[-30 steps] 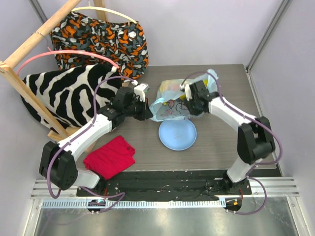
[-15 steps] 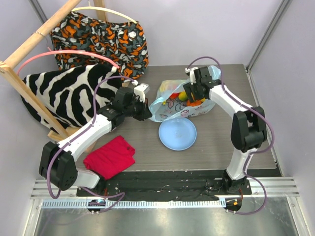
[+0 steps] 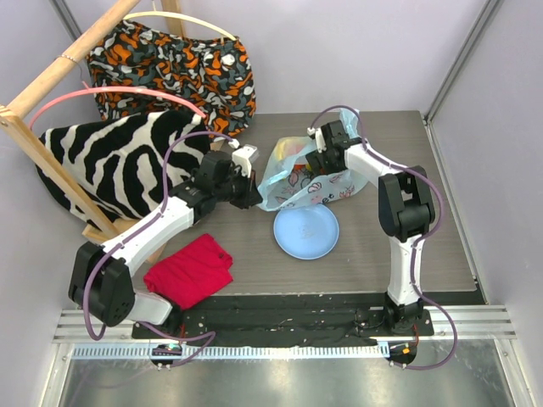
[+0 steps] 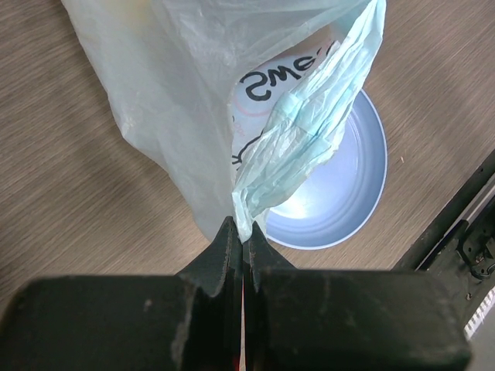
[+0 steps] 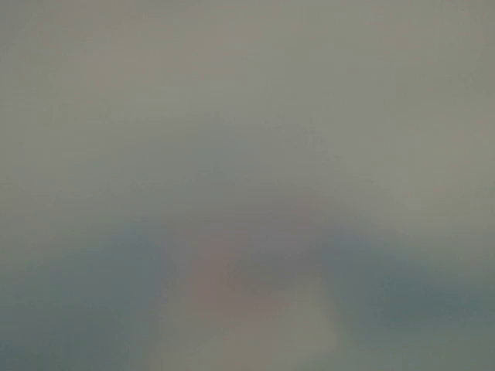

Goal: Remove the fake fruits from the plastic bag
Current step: Take out the fake fruit from the plastic bag, then place the fake fruit on the plate.

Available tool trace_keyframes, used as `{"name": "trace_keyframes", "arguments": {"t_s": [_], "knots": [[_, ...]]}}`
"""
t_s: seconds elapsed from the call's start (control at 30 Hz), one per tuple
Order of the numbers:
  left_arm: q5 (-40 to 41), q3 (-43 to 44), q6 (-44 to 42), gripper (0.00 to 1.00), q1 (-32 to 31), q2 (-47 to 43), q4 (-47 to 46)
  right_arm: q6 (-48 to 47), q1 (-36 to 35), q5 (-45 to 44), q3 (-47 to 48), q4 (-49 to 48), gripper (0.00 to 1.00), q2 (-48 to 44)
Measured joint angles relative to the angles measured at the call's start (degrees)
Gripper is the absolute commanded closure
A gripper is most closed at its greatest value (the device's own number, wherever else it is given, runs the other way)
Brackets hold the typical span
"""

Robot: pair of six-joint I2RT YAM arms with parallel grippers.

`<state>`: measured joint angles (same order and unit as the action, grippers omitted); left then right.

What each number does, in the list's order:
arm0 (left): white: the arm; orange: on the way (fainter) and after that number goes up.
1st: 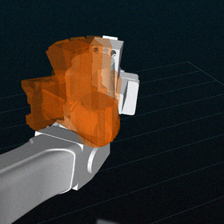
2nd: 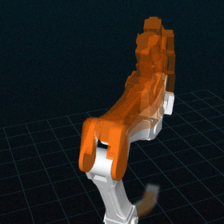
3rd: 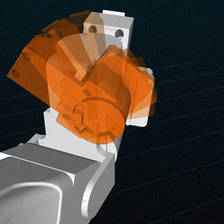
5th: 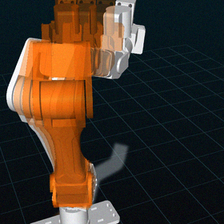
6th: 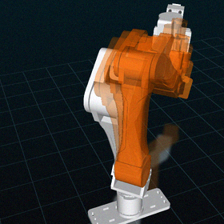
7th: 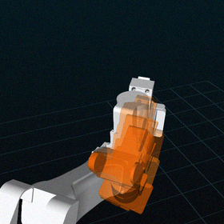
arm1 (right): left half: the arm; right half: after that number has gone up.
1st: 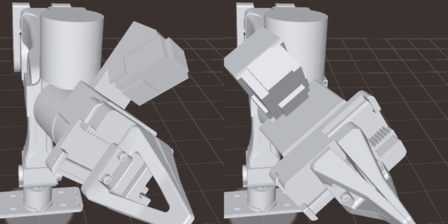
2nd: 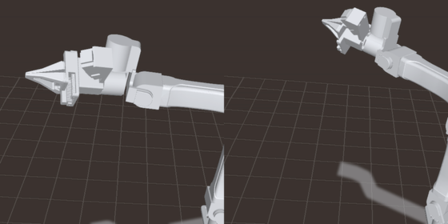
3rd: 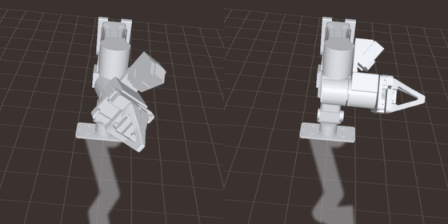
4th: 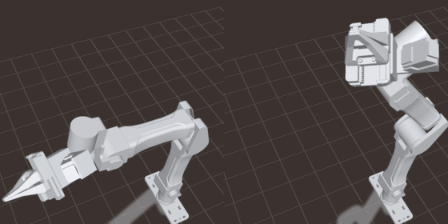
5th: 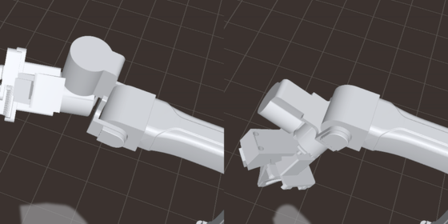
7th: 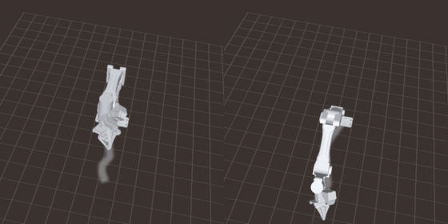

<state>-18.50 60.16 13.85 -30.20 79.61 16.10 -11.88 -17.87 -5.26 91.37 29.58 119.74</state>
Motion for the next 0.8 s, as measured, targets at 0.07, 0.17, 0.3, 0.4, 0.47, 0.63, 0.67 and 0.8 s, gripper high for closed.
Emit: {"name": "trace_keyframes", "arguments": {"t_s": [0.07, 0.17, 0.3, 0.4, 0.47, 0.63, 0.67, 0.8], "knots": [[0.0, 0.0, 0.0, 1.00, 0.0, 0.3, 0.0, -0.4, 0.1, 0.1, 1.0, 0.3, 0.62, 0.5], [0.0, 0.0, 0.0, 1.00, 0.0, 0.5, -0.3, -1.3, 0.4, 1.4, 2.8, 2.1, 0.69, 0.4], [0.0, 0.0, 0.5, 1.00, 0.0, 0.9, -1.8, -1.6, 0.5, 6.4, 3.7, 6.2, 0.69, -3.9], [0.0, 0.0, 0.8, 1.00, 0.0, 1.4, -3.0, -1.7, 0.4, 12.1, 0.7, 7.9, 0.67, -13.5], [-0.1, 0.0, 1.0, 1.00, 0.0, 1.6, -3.3, -2.2, -0.1, 15.9, -1.8, 8.9, 0.66, -21.4], [-0.1, 0.4, 2.0, 1.00, 0.0, 2.7, -3.9, -6.4, -7.0, 25.7, -8.9, 12.0, 0.66, -39.6], [-0.1, 0.4, 2.3, 1.00, 0.0, 2.9, -4.0, -7.7, -9.0, 26.9, -11.0, 12.5, 0.66, -41.4], [0.1, 0.5, 3.0, 1.00, 0.1, 3.3, -4.6, -13.5, -15.7, 28.8, -21.4, 15.6, 0.66, -43.8]]}}
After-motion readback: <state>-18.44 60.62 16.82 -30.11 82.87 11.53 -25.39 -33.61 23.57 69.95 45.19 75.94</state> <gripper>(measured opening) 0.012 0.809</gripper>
